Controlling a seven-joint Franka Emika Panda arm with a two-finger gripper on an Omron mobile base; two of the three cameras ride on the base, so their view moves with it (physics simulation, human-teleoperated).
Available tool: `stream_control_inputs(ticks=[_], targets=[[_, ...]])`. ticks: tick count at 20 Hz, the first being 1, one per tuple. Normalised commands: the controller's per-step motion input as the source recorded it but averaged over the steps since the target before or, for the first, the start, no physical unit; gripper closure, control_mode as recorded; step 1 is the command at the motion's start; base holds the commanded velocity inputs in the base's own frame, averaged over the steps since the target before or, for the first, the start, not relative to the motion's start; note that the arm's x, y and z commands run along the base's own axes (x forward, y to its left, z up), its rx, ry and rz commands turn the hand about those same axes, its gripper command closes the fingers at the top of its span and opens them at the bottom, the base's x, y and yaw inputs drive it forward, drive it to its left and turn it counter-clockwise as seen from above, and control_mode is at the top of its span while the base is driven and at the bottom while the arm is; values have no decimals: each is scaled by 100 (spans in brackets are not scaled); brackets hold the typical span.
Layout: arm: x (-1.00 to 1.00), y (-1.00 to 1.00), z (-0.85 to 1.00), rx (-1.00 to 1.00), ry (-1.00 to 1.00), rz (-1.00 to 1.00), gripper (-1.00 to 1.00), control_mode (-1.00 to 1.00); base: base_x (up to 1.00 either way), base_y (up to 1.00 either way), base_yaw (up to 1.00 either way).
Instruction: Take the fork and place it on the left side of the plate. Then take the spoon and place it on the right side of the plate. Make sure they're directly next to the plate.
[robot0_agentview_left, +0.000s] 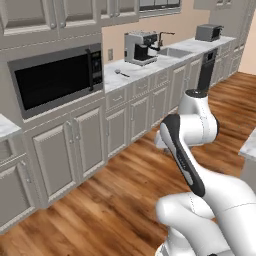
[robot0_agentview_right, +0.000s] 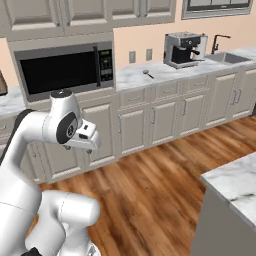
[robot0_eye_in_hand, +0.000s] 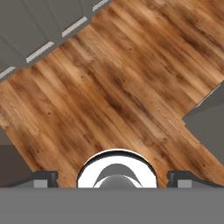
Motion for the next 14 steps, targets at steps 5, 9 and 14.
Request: stream_control_inputs(ticks=[5, 9, 14], targets=[[0, 0, 0, 0, 0, 0, -100, 100, 100, 4, -10], [0, 0, 0, 0, 0, 0, -100, 100, 100, 0, -11], [0, 0, 0, 0, 0, 0, -100, 100, 100, -1, -11]])
